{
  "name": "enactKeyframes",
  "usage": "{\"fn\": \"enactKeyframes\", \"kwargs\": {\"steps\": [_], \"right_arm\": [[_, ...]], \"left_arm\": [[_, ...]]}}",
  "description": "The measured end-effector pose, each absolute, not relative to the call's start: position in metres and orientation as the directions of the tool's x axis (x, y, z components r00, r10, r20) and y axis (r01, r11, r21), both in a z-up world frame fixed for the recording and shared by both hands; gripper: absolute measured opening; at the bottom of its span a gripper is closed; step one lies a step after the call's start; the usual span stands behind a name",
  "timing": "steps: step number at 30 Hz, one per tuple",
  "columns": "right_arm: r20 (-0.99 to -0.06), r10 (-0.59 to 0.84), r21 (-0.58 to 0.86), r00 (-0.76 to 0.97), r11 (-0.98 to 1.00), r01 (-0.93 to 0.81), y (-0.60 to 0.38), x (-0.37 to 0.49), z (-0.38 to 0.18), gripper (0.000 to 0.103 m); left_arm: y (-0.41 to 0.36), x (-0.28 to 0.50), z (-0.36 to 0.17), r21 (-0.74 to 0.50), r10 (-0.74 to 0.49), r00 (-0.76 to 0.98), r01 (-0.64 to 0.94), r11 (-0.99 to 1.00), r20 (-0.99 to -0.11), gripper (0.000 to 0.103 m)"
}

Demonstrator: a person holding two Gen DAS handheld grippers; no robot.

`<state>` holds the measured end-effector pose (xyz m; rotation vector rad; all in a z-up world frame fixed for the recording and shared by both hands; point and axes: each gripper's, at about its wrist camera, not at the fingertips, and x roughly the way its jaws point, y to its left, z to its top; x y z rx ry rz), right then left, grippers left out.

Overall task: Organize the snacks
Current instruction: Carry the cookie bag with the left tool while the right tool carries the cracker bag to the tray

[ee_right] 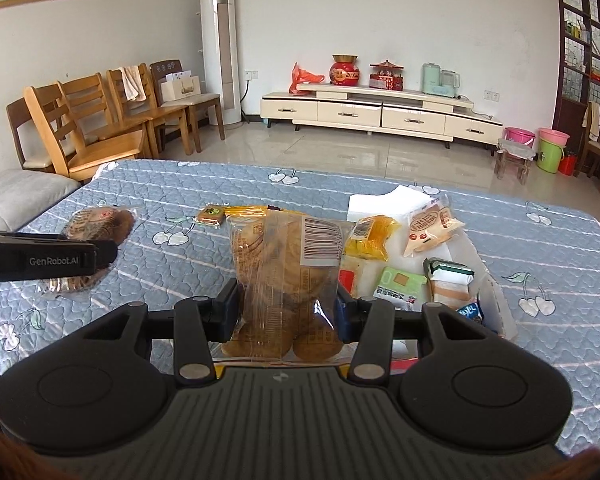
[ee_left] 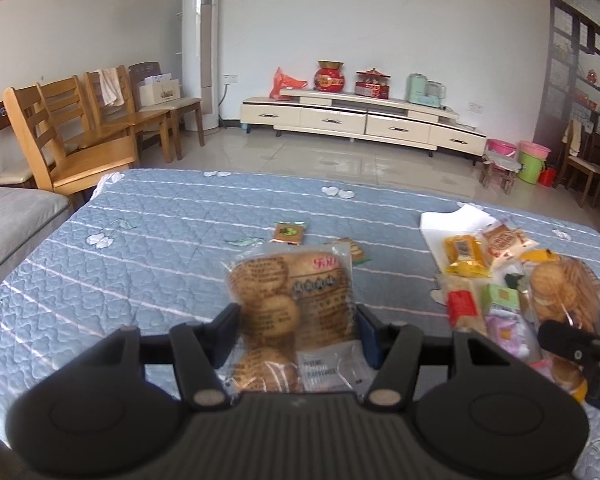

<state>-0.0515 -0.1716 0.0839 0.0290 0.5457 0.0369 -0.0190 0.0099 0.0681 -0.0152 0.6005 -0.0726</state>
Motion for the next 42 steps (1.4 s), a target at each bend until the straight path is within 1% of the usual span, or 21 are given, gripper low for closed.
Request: {"fn": "enactKeyframes", "kwargs": {"steps": [14,42], "right_arm": [[-0.497,0.005,0.025,0.868,1.0,0.008,-0.18,-0.066,0.084,0.057],[-0.482,-0.077,0.036,0.873,0.993,0.108,-0.186,-0.071,0.083,0.057]], "left_arm": [[-0.02,-0.033,0.073,-0.016,-0.123,0.827,0.136,0.991,-0.549,0.06],[-0.078,-0.028,0.073,0.008,-0.212,0.808,0.259,0.966,-0.549,0.06]]}}
